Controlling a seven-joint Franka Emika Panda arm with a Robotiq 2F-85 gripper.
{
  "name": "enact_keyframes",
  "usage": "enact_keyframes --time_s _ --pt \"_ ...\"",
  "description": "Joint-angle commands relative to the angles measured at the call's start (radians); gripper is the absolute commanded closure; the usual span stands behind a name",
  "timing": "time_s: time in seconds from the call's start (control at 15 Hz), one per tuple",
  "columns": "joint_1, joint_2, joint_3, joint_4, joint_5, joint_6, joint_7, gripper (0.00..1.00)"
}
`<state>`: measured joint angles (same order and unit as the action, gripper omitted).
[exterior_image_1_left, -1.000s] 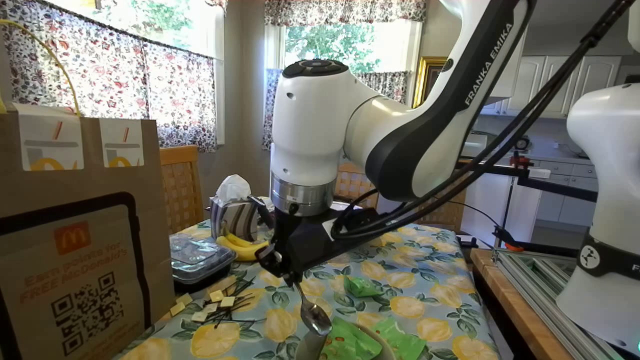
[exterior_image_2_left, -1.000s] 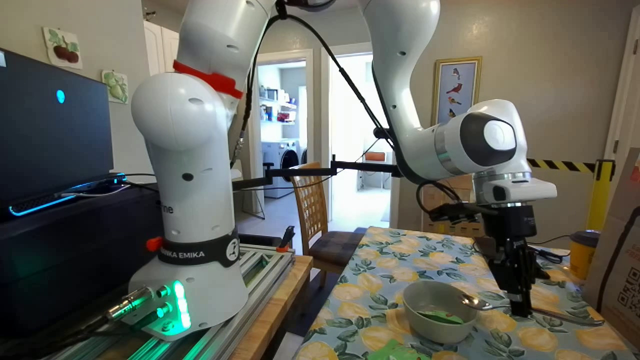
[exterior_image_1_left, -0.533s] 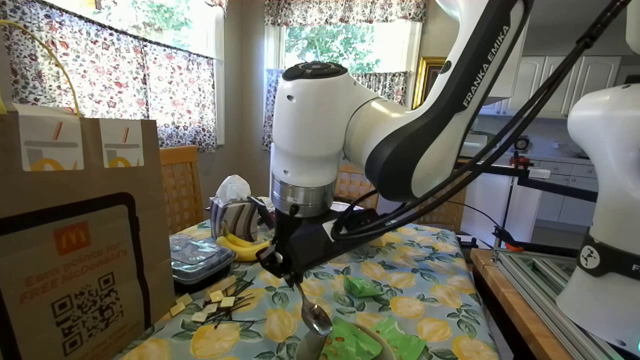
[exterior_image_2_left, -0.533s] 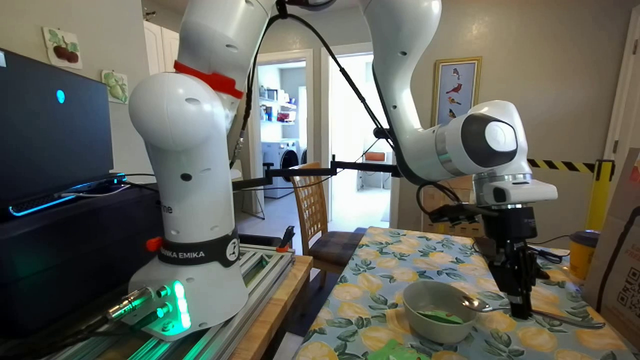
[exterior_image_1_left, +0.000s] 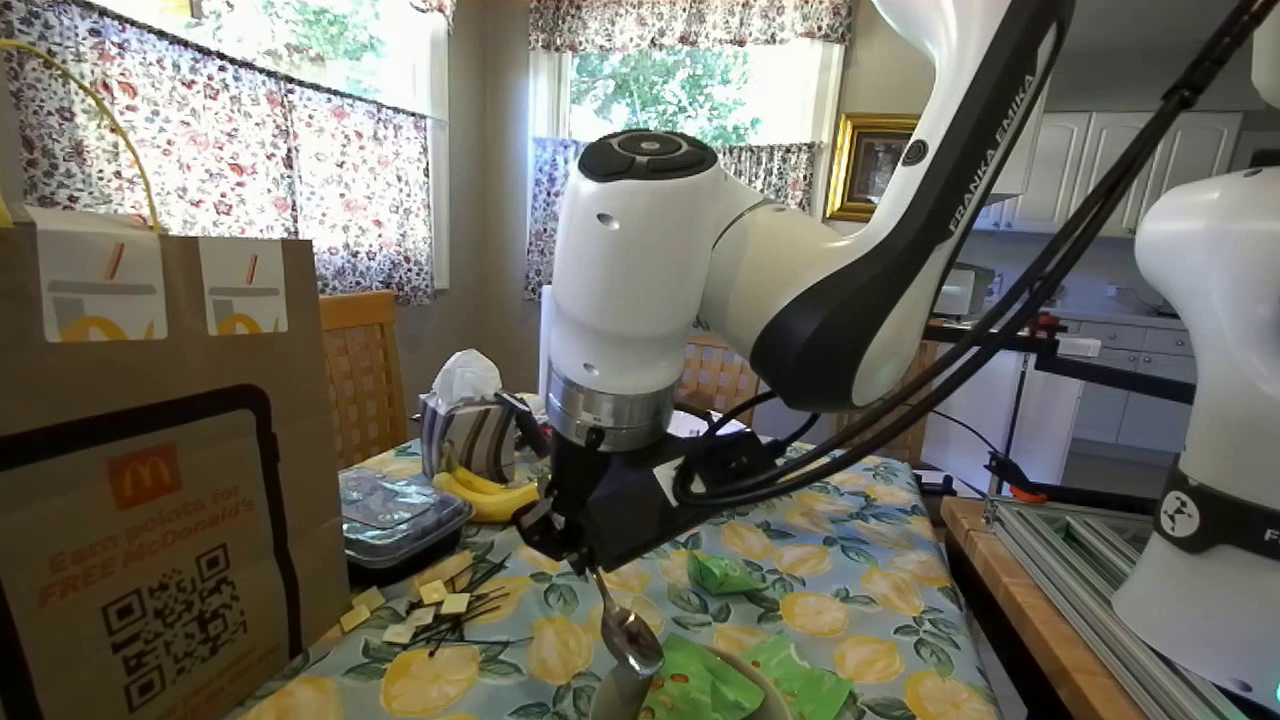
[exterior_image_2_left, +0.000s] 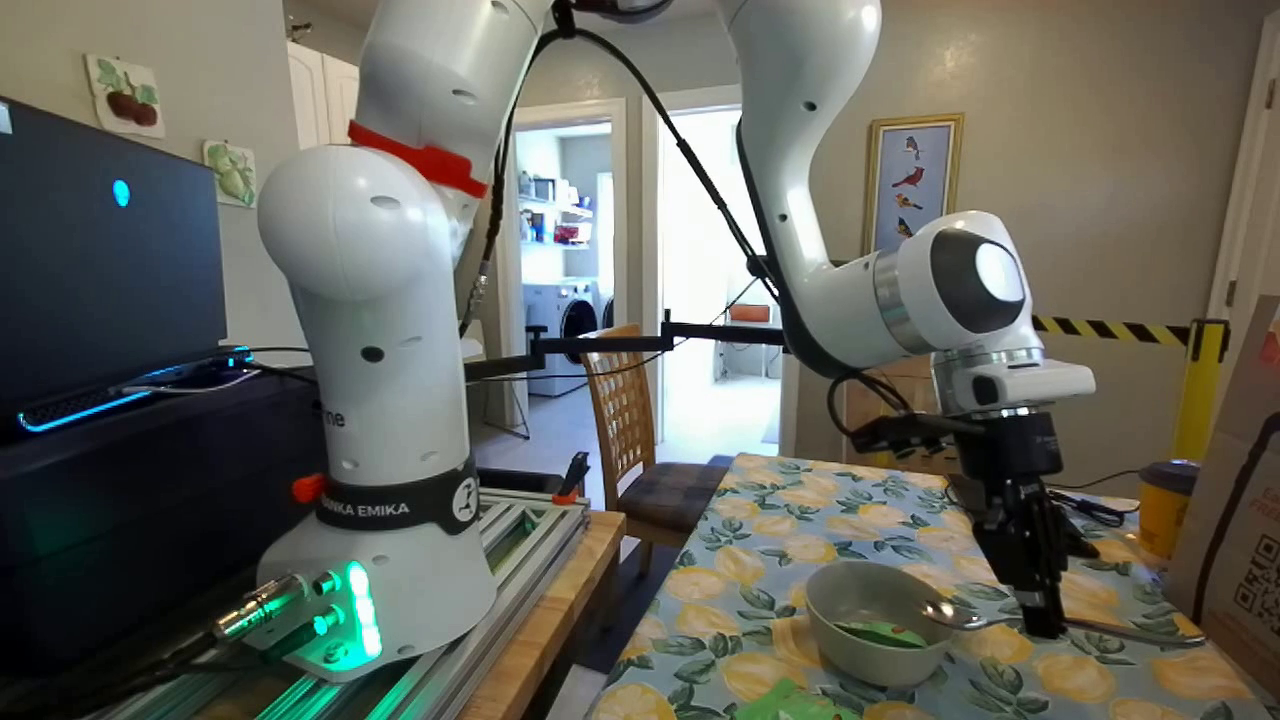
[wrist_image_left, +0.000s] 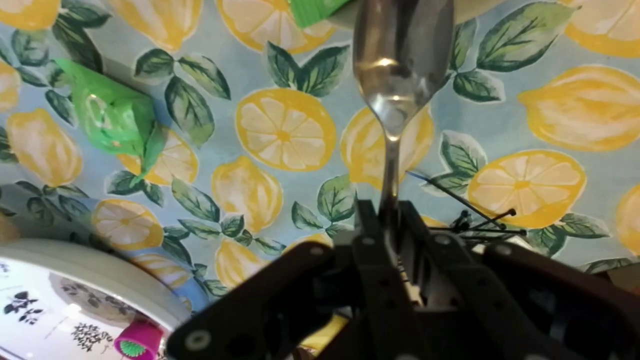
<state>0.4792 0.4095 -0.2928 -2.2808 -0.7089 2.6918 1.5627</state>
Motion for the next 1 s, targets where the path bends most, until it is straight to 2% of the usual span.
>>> enact_keyframes --time_s 0.0,0.13,0.2,0.6,0.67,0.93 --pt "-0.009 -0.002 0.025 0.005 -0.11 -0.012 0.149 0.96" --pt "-0.012 0.005 0.043 0.012 -0.173 -0.02 0.223 0.96" --pt "0.046 0.014 -0.007 0.01 -0.163 -0.008 0.234 0.96" --pt "0.098 0.039 -0.014 0.018 -0.214 -0.039 0.318 0.96" --pt "0.028 0.038 0.064 0.03 -0.269 -0.081 0.358 0.96" --pt "-0.023 0.058 0.154 0.052 -0.347 -0.177 0.428 0.96"
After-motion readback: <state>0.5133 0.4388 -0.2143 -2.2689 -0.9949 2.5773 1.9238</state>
